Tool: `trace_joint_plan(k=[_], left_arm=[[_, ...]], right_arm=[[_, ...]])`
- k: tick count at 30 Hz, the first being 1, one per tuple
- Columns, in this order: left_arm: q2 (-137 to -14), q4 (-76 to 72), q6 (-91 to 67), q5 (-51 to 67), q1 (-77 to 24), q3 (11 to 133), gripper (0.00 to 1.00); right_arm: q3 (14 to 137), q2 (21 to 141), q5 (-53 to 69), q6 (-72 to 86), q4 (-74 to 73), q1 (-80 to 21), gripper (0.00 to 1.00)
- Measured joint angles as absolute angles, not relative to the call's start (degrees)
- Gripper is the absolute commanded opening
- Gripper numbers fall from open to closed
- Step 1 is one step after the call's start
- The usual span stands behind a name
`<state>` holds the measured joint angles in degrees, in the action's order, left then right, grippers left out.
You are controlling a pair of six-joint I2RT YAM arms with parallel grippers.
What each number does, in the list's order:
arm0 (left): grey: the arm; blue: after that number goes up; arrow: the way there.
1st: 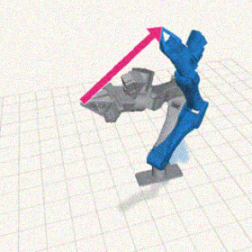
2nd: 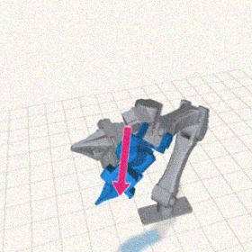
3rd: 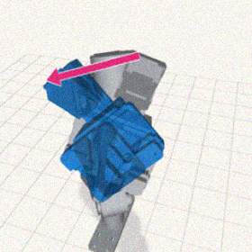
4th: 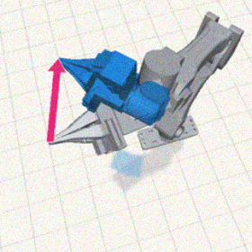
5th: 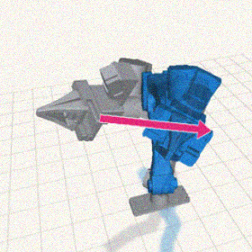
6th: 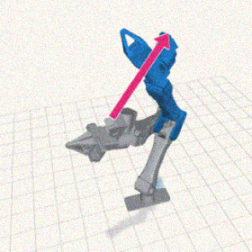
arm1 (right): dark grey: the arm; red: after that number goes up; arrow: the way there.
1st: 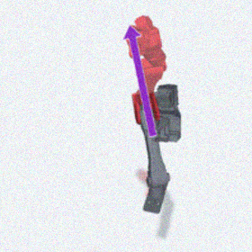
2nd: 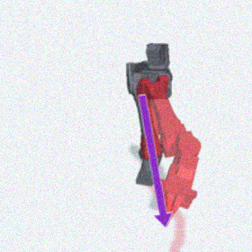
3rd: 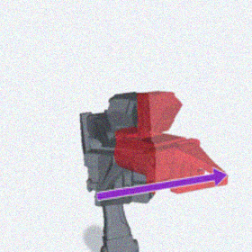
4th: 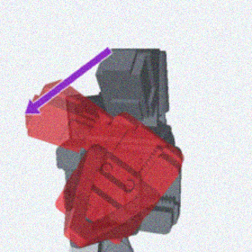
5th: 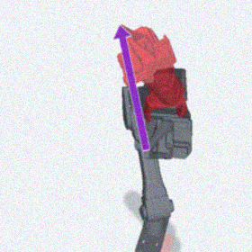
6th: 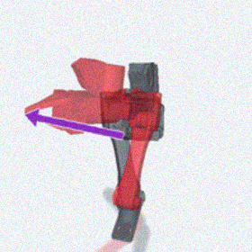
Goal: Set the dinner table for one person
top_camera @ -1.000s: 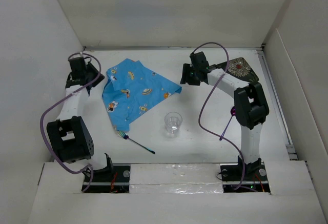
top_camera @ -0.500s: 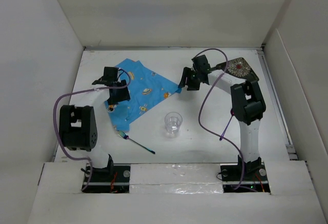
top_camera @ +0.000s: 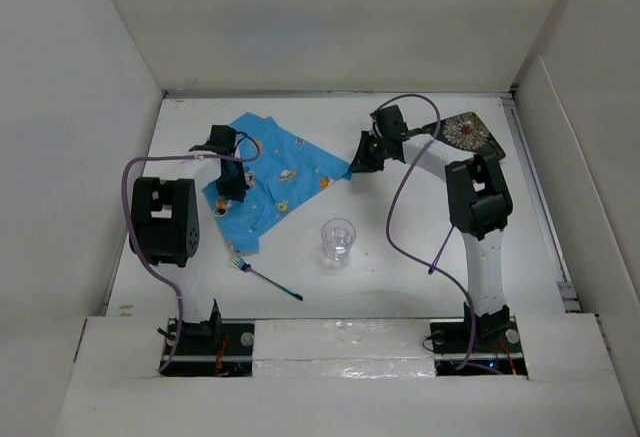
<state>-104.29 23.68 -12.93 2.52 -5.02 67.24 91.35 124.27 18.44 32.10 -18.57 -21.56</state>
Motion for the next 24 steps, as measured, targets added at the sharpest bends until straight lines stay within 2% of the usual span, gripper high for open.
trace_joint_plan(k=[3, 9, 13, 17, 20, 21, 22, 23, 24], left_arm=[[-105.6, 24.1, -12.9, 2.6, -5.0, 69.1, 0.00], [-107.2, 25.6, -13.8, 6.3, -5.0, 78.8, 0.00], [-108.2, 25.6, -15.6, 11.0, -5.0, 92.8, 0.00], [-110.5, 28.2, -15.0, 15.0, -5.2, 108.1, 0.00], [-110.0, 28.8, -13.0, 13.2, -6.7, 108.5, 0.00], [-109.0, 28.1, -12.5, 12.5, -7.6, 105.3, 0.13], [-108.2, 28.4, -12.2, 11.9, -8.6, 101.8, 0.13], [-107.7, 28.5, -12.2, 10.9, -9.8, 98.0, 0.22], [-107.5, 28.9, -12.0, 10.0, -10.9, 94.7, 0.35]], right_arm=[[92.8, 124.6, 19.3, 32.8, -18.4, -21.5, 0.00], [94.3, 123.6, 19.2, 33.7, -16.0, -20.9, 0.00], [94.4, 119.0, 16.8, 33.6, -16.0, -19.7, 0.00], [99.7, 113.1, 14.5, 31.8, -18.0, -18.1, 0.00], [102.5, 108.6, 13.2, 30.4, -18.2, -17.4, 0.00], [102.4, 107.7, 12.3, 30.0, -17.4, -17.4, 0.00], [100.5, 105.1, 12.1, 30.0, -17.3, -17.5, 0.00], [98.5, 103.4, 11.9, 29.8, -16.6, -17.6, 0.01], [96.4, 102.1, 11.6, 29.6, -16.2, -17.7, 0.20]])
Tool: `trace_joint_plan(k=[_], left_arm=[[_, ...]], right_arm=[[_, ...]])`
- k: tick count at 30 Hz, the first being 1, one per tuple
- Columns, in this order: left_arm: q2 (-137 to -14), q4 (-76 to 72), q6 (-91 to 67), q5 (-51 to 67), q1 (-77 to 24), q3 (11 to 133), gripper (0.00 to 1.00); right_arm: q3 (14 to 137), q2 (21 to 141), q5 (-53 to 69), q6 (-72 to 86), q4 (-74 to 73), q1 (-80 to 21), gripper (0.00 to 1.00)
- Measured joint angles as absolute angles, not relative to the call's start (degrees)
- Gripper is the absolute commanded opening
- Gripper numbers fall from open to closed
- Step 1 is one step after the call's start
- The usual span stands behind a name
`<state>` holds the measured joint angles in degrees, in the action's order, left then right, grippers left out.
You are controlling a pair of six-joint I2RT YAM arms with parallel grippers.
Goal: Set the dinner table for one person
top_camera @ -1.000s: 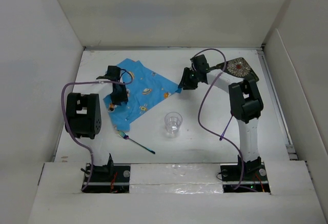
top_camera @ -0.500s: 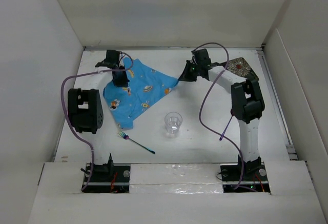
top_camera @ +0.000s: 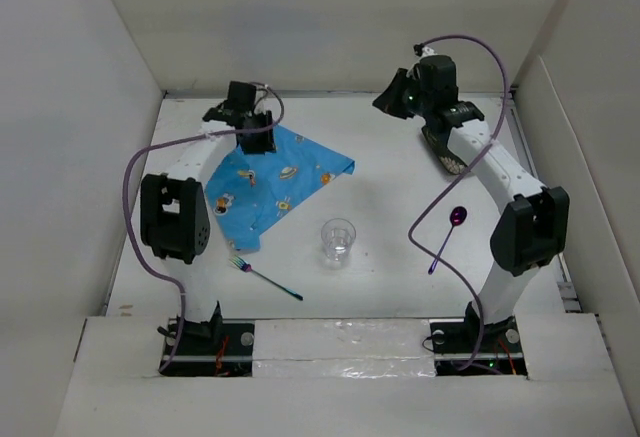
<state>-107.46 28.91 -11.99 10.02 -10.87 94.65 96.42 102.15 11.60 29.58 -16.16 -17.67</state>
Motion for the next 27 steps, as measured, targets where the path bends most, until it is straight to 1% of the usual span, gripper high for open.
trace_joint_plan(k=[1, 2, 3, 4, 8, 9, 10, 14, 17, 23, 27], left_arm=[[-107.4, 28.7, -11.9, 9.0, -11.9, 91.0, 0.40], [-107.3, 28.6, -12.1, 8.1, -12.9, 87.3, 0.44], [-107.1, 28.4, -12.4, 7.1, -13.7, 83.6, 0.48], [-106.7, 28.4, -12.7, 5.8, -14.2, 80.2, 0.49], [-101.9, 27.4, -15.5, -0.2, -13.7, 71.0, 0.55], [-99.9, 26.6, -16.4, -1.6, -13.6, 69.8, 0.60], [-97.6, 25.6, -17.2, -3.3, -13.4, 69.0, 0.62], [-90.5, 19.5, -20.6, -9.3, -12.3, 68.6, 0.65], [-90.3, 16.4, -21.9, -11.6, -11.2, 69.8, 0.65], [-99.5, 16.1, -22.4, -14.0, -10.4, 75.0, 0.60], [-102.3, 16.8, -22.4, -14.7, -10.4, 75.5, 0.50]], right_arm=[[94.8, 101.6, 11.5, 29.6, -16.2, -17.8, 0.29], [93.5, 102.0, 11.5, 29.1, -16.3, -18.0, 0.44], [92.9, 103.0, 11.4, 28.6, -16.4, -18.1, 0.48], [92.7, 104.7, 11.4, 28.1, -16.8, -18.3, 0.52], [92.9, 112.6, 11.9, 26.4, -18.6, -19.0, 0.55], [92.8, 114.3, 12.1, 26.3, -19.3, -19.2, 0.58], [92.8, 115.6, 12.2, 26.1, -19.6, -19.4, 0.60], [93.6, 118.5, 12.7, 25.3, -20.8, -20.4, 0.63], [95.6, 120.2, 13.5, 25.0, -21.0, -20.7, 0.64], [95.8, 121.6, 15.5, 25.0, -21.0, -21.0, 0.65], [95.8, 122.9, 16.3, 25.0, -21.0, -21.1, 0.65]])
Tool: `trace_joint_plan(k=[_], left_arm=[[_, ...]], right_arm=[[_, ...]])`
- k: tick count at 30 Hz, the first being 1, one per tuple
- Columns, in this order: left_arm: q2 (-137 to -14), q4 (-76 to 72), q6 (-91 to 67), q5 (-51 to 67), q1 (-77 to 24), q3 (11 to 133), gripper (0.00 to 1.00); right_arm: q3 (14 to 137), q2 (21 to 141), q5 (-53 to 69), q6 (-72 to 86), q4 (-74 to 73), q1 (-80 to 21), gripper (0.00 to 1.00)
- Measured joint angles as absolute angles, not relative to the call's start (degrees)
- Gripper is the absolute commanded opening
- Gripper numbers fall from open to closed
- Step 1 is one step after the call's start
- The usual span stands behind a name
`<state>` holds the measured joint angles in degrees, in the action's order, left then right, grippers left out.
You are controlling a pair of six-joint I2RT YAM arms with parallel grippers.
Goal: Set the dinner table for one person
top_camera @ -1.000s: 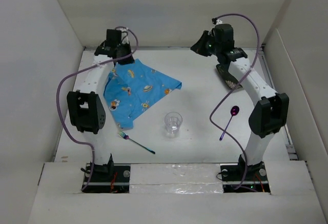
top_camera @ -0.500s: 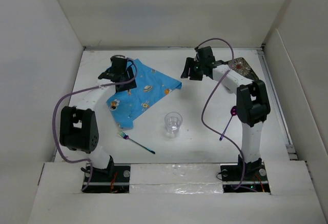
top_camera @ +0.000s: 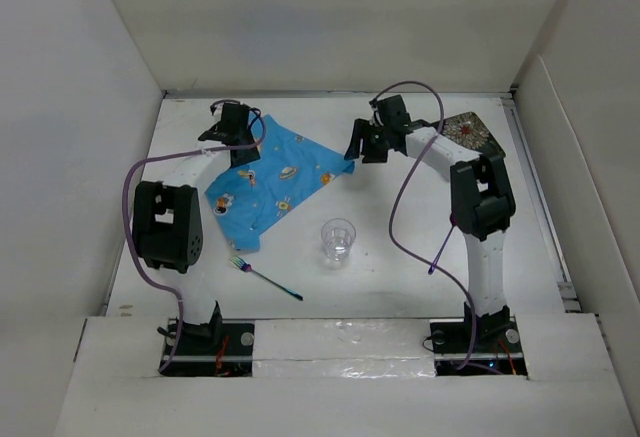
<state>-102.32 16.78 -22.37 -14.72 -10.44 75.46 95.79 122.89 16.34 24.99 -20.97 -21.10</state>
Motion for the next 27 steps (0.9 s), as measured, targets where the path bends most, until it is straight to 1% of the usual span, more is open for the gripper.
trace_joint_plan(k=[1, 2, 3, 5, 6, 7, 8, 9, 10, 11, 13, 14, 18, 21, 24, 27], left_arm=[[-102.4, 17.0, -22.3, -15.0, -10.5, 75.5, 0.46], [-102.4, 17.0, -22.3, -15.3, -10.5, 75.5, 0.38], [-102.4, 17.2, -22.4, -15.6, -10.5, 75.9, 0.22], [-102.7, 17.4, -22.3, -16.0, -10.5, 77.2, 0.11], [-102.9, 17.4, -22.1, -16.0, -10.5, 77.6, 0.00], [-103.1, 17.3, -22.1, -16.1, -10.5, 78.5, 0.00], [-103.2, 17.4, -21.9, -16.0, -10.5, 79.2, 0.00], [-103.2, 17.6, -21.9, -15.9, -10.5, 79.7, 0.00], [-103.2, 17.7, -21.8, -15.7, -10.5, 80.3, 0.00], [-103.1, 17.7, -21.7, -15.4, -10.5, 80.9, 0.00], [-103.1, 17.9, -21.4, -14.8, -10.5, 82.3, 0.00], [-103.0, 17.9, -21.1, -14.4, -10.5, 83.0, 0.00], [-102.6, 18.8, -20.1, -12.5, -10.5, 86.7, 0.00], [-101.6, 20.3, -19.4, -9.9, -10.2, 90.6, 0.00], [-100.9, 21.8, -19.2, -5.8, -9.4, 97.6, 0.00], [-100.9, 22.4, -19.8, 0.8, -6.9, 107.1, 0.00]], right_arm=[[95.9, 123.3, 16.6, 25.0, -21.0, -21.1, 0.65], [96.2, 123.8, 16.9, 25.0, -21.0, -21.1, 0.64], [96.8, 124.4, 17.2, 25.0, -21.1, -21.1, 0.64], [98.2, 126.1, 17.8, 24.9, -21.1, -21.1, 0.63], [99.1, 127.2, 18.2, 24.9, -21.1, -21.1, 0.57], [99.8, 128.0, 18.5, 24.9, -21.0, -21.1, 0.57], [100.4, 128.9, 18.9, 25.2, -21.0, -21.1, 0.51], [100.5, 129.5, 19.5, 25.3, -20.9, -21.1, 0.50], [100.7, 130.0, 20.0, 25.7, -21.0, -21.1, 0.47], [100.9, 130.6, 20.5, 26.1, -20.9, -21.1, 0.27], [102.6, 131.9, 21.6, 27.0, -21.0, -21.1, 0.14], [103.5, 132.5, 21.8, 27.5, -20.9, -21.1, 0.00], [104.3, 132.7, 22.5, 28.9, -20.3, -21.1, 0.00], [102.1, 129.7, 21.6, 29.0, -19.2, -21.1, 0.00], [99.3, 122.2, 19.6, 28.2, -19.4, -21.1, 0.00], [98.7, 111.8, 16.7, 26.2, -20.0, -21.1, 0.00]])
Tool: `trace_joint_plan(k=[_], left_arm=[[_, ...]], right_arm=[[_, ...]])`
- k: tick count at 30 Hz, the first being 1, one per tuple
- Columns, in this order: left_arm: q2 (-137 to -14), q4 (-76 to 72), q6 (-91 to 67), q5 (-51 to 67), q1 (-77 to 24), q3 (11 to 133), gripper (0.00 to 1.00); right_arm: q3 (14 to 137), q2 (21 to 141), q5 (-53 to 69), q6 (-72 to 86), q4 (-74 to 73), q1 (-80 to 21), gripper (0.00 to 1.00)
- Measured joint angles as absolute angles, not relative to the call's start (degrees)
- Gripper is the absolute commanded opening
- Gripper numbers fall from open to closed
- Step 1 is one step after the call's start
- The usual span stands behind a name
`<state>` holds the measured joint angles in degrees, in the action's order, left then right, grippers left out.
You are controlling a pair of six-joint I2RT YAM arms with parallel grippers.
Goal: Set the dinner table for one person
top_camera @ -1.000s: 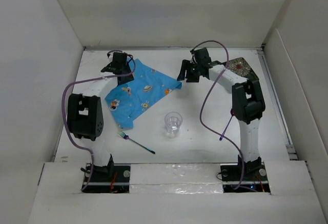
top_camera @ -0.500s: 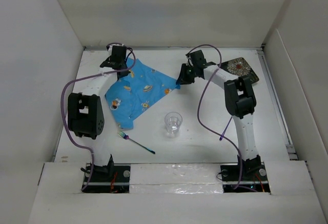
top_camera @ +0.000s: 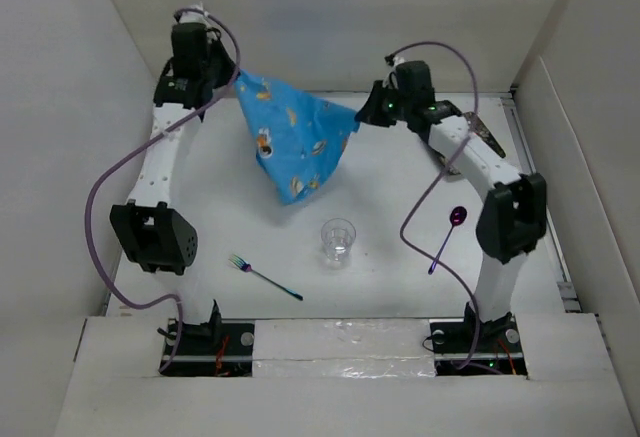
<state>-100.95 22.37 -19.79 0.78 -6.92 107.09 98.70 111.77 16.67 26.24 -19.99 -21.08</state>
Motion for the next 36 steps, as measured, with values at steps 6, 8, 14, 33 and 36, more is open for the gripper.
trace_joint_plan(k=[6, 8, 14, 33, 36], left_arm=[[-99.6, 13.1, -28.9, 19.5, 4.9, 116.5, 0.00], [-99.5, 8.1, -33.5, 25.7, 9.1, 115.7, 0.00], [-101.8, -12.2, -45.0, 40.3, 16.1, 98.5, 0.12], [-100.1, 12.0, -19.0, 8.8, -8.9, 84.5, 0.03], [-95.8, 14.0, -14.7, 3.6, -22.7, 82.5, 0.23]], right_arm=[[101.9, 91.4, 9.8, 21.8, -20.4, -21.1, 0.00], [102.4, 86.8, 7.5, 20.3, -20.9, -21.1, 0.00], [88.6, 76.3, 1.2, 17.5, -20.0, -21.9, 0.00], [76.4, 104.2, -3.0, 21.6, -25.0, -21.1, 0.00], [76.4, 104.2, -3.8, 23.0, -24.9, -20.6, 0.00]])
